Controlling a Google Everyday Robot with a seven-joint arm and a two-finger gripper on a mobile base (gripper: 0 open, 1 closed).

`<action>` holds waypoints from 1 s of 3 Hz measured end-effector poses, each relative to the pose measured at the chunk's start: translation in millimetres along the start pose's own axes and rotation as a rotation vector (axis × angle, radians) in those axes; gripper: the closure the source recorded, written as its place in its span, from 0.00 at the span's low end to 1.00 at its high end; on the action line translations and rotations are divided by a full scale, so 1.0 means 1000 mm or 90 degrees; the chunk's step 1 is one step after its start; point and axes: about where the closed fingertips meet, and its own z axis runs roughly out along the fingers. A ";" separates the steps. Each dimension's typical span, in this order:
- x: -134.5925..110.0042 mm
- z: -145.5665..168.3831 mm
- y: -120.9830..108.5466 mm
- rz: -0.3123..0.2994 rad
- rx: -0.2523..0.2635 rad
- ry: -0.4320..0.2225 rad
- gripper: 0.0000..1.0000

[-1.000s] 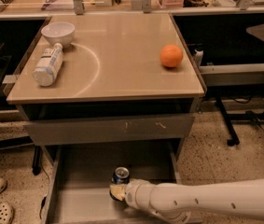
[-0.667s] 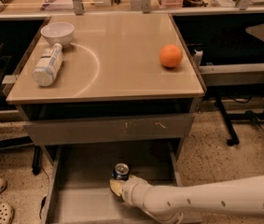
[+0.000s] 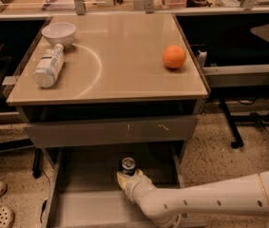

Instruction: Place pepsi can into middle drawer

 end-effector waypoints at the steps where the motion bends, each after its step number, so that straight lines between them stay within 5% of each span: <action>1: 0.009 0.013 -0.012 0.017 0.037 -0.024 1.00; 3: 0.026 0.033 -0.020 0.025 0.071 -0.036 1.00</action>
Offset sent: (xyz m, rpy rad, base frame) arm 0.0184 -0.0084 -0.0489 -0.0222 -0.0509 -0.1433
